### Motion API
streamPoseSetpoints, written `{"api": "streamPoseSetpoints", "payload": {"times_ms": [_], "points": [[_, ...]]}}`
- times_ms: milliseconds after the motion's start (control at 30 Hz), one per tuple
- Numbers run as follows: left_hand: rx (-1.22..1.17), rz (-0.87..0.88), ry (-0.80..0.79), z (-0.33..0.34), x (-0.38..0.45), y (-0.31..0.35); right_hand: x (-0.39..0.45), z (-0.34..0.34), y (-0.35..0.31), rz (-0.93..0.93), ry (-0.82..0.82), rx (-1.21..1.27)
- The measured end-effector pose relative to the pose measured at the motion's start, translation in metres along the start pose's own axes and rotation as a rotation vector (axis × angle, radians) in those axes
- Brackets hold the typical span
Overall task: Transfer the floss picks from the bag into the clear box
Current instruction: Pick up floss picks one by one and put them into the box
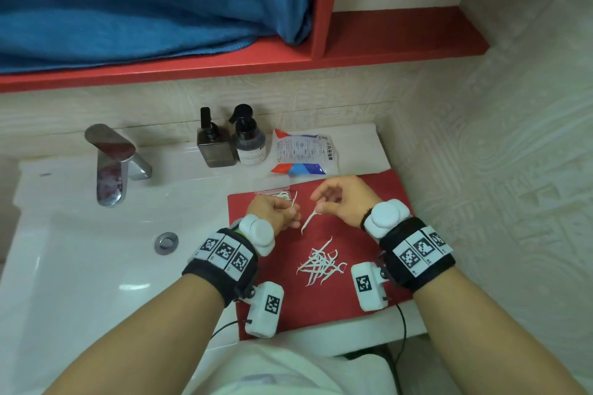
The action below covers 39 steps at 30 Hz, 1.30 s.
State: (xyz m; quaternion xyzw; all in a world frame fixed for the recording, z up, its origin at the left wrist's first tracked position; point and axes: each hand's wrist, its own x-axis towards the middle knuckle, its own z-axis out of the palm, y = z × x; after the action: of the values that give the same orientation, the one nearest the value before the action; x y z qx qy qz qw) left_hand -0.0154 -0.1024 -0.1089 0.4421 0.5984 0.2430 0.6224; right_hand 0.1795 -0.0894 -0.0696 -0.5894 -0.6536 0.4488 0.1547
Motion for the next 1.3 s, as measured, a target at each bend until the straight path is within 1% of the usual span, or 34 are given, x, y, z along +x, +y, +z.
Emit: {"api": "streamPoseSetpoints", "payload": {"times_ms": [67,100,167,233,400,500,667,833,967,1067,1167,1300], "points": [[0.022,0.006,-0.035,0.0,-0.001,-0.002,-0.002,0.003,0.002,-0.001,-0.015,0.005],[0.025,0.007,-0.087,-0.001,-0.002,-0.002,-0.002,0.004,0.001,-0.007,-0.002,0.006],[-0.009,-0.012,-0.204,-0.001,-0.004,0.002,0.0,0.006,0.0,-0.016,0.065,0.03],[-0.072,-0.028,-0.279,0.001,-0.006,0.007,0.001,0.005,-0.002,-0.041,0.134,0.059],[-0.142,0.019,-0.332,-0.005,-0.007,0.019,0.006,0.003,-0.009,-0.098,0.215,0.145],[-0.173,0.041,-0.335,-0.006,-0.008,0.027,0.006,-0.001,-0.014,-0.101,0.259,0.177],[-0.179,0.083,-0.313,-0.009,-0.006,0.038,0.007,-0.002,-0.022,-0.086,0.214,0.322],[-0.241,0.126,-0.273,-0.011,-0.005,0.052,0.011,-0.006,-0.035,-0.102,0.216,0.307],[-0.164,0.17,-0.26,-0.016,-0.005,0.058,0.012,-0.004,-0.045,-0.127,0.219,0.3],[-0.115,0.187,-0.236,-0.017,-0.005,0.061,0.011,-0.002,-0.047,-0.136,0.26,0.289],[-0.114,0.207,-0.228,-0.017,-0.007,0.064,0.01,-0.003,-0.048,-0.15,0.291,0.303],[-0.114,0.237,-0.174,-0.016,-0.014,0.064,0.009,-0.002,-0.052,-0.137,0.297,0.287]]}}
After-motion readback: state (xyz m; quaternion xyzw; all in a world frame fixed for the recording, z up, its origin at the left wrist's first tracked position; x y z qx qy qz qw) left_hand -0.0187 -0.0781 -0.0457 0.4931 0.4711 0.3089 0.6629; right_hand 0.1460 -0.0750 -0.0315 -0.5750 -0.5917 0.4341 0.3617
